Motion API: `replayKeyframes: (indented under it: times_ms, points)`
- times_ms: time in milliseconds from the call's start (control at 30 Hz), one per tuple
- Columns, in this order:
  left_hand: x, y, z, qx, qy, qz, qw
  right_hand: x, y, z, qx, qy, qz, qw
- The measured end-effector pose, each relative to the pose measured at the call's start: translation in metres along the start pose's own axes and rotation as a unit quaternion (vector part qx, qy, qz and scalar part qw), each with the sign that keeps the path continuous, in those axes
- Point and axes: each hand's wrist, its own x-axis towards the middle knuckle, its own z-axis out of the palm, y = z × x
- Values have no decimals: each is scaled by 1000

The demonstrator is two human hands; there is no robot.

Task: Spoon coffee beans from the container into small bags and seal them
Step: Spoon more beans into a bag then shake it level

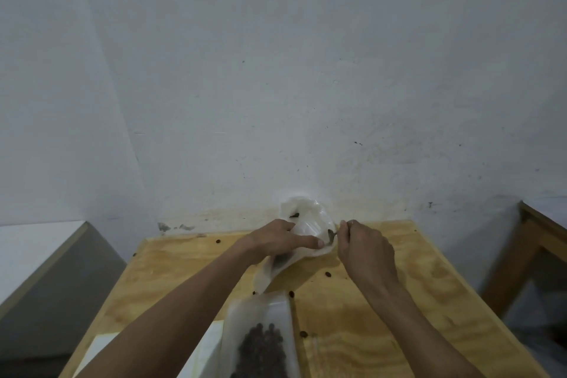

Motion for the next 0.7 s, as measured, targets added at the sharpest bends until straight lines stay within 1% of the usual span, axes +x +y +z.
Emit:
replayKeyframes:
  times_ms: [100, 233, 300, 367, 400, 467, 567, 633, 700]
  points:
    - [2, 2, 2, 1, 15, 9, 1000, -4, 0, 7, -22, 6, -58, 998]
    - [3, 4, -5, 21, 32, 12, 999, -4, -1, 7, -63, -10, -98, 993]
    - [1, 7, -8, 19, 36, 21, 999, -5, 1, 8, -48, -26, -67, 996]
    - [-1, 7, -9, -5, 43, 31, 999, -4, 3, 13, -6, -7, -6, 1000]
    - [-2, 6, -8, -20, 40, 35, 998, -4, 4, 13, 11, -12, 25, 1000]
    - [-5, 4, -4, -42, 22, 41, 998, -4, 8, 14, 37, -12, 78, 996]
    - [-5, 3, 1, -46, 12, 42, 998, -7, 14, 19, 85, 3, 112, 990]
    - [-3, 6, 4, -35, 27, 45, 998, -10, 16, 21, 111, -2, 134, 985]
    - [-1, 15, 5, -37, 58, 60, 996, -14, 16, 22, 135, -5, 157, 978]
